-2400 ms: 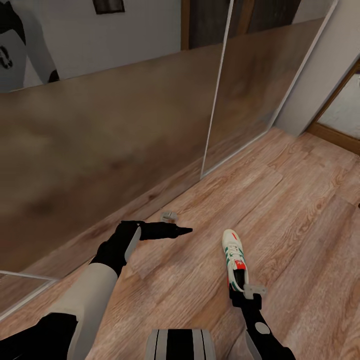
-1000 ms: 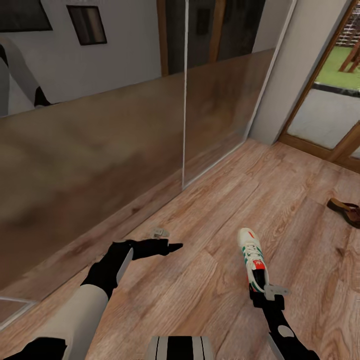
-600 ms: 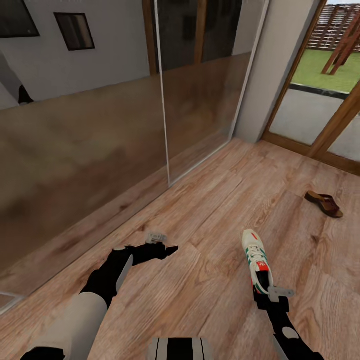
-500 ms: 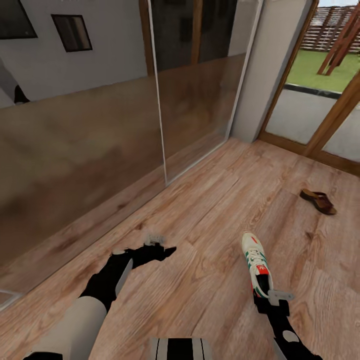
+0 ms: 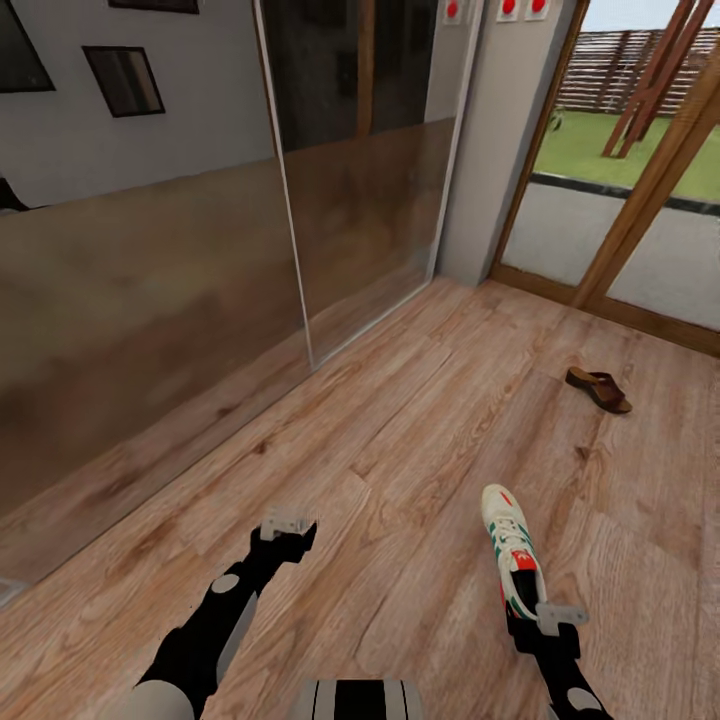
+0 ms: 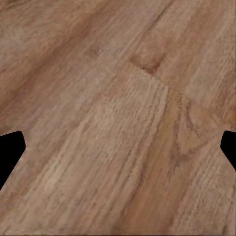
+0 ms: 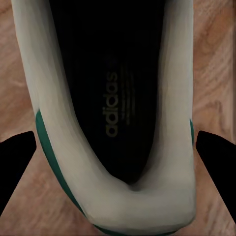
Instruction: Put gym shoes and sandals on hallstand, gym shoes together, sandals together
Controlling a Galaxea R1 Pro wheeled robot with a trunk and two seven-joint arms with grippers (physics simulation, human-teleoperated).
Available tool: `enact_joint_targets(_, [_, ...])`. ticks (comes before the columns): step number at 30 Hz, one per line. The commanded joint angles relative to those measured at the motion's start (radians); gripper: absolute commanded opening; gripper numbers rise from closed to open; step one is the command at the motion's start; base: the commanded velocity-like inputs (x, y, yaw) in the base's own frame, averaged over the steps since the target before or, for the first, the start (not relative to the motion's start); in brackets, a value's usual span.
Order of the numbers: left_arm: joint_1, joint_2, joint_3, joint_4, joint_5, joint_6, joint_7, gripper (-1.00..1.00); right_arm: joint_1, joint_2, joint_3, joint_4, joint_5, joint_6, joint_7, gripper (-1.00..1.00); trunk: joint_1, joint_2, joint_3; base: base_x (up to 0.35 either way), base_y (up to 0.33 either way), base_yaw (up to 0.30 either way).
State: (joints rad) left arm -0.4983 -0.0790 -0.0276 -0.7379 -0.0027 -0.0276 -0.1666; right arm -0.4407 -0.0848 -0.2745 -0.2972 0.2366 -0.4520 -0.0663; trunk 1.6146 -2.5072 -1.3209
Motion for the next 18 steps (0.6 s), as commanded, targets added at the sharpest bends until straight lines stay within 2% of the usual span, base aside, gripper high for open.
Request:
enact_joint_targets(1, [0.011,0.001,0.001,0.000,0.000,-0.018,0.006,1.00,0.000,0.000,-0.005,0.002,0.010,-0.004,-0.003,-1.00,0.000,0.000,0.001,-0.007,-0.005,-0.091])
enact_joint_targets(3, [0.037,0.007,0.001,0.000,0.000,-0.056,0.022,1.00,0.002,0.000,-0.005,0.002,0.010,-0.004,-0.003,-1.00,0.000,0.000,0.004,-0.004,-0.003,-0.091])
enact_joint_targets(4, [0.066,0.021,0.000,0.000,0.000,-0.101,0.034,1.00,0.008,0.000,-0.005,0.003,0.010,-0.005,-0.003,-1.00,0.000,0.000,0.006,-0.001,-0.001,-0.092])
enact_joint_targets(7, [0.073,0.025,0.001,0.001,0.000,-0.112,0.037,1.00,0.010,0.000,-0.005,0.003,0.010,-0.005,-0.003,-1.00,0.000,0.000,0.010,-0.001,0.000,-0.093])
enact_joint_targets(13, [0.101,0.033,0.005,0.002,0.000,-0.118,0.042,1.00,0.017,0.000,-0.005,0.003,0.010,-0.005,-0.003,-1.00,-0.003,0.001,0.043,0.000,0.000,-0.099])
enact_joint_targets(18, [0.119,0.072,0.005,0.014,0.004,-0.118,0.059,1.00,0.017,0.002,-0.005,0.019,0.010,-0.006,-0.003,-1.00,-0.005,0.002,0.069,0.000,0.000,-0.166])
